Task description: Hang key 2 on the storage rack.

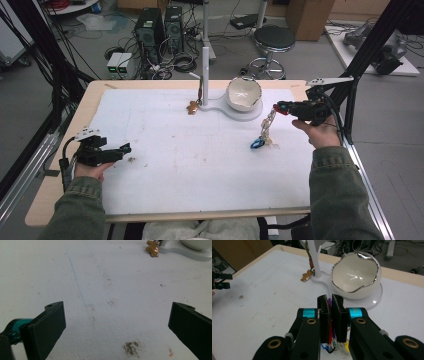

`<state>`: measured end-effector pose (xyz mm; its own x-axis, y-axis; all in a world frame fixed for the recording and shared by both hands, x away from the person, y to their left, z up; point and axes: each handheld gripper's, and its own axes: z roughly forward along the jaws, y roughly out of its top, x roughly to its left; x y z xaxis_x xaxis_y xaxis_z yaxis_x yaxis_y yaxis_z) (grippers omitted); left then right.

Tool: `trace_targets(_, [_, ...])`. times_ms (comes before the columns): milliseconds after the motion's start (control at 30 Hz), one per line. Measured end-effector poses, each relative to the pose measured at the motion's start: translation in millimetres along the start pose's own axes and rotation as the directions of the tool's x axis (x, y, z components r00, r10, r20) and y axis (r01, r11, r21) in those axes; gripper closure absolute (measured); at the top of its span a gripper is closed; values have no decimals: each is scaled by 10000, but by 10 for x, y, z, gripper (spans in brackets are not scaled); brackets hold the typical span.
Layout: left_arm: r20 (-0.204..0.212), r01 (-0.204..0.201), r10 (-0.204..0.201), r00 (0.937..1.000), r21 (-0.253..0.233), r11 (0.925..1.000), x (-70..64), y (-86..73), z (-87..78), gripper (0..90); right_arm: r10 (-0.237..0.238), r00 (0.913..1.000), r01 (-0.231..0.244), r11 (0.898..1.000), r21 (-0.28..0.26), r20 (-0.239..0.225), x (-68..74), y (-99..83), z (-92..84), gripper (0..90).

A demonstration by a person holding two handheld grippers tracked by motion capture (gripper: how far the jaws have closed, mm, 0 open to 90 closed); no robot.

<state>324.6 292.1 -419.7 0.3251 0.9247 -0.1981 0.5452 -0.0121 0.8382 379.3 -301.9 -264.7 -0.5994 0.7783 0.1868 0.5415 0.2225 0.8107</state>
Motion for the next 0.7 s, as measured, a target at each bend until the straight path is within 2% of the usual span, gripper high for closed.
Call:
trace_targets(333, [31, -2, 2, 10000, 38, 10000, -2, -1, -3, 17, -472, 9984, 463, 9986, -265, -325, 204, 306, 54, 853])
trace_targets(700, [70, 35, -35, 10000, -28, 10000, -3, -1, -1, 17, -523, 9964, 476, 9964, -700, -673, 348, 596, 136, 853])
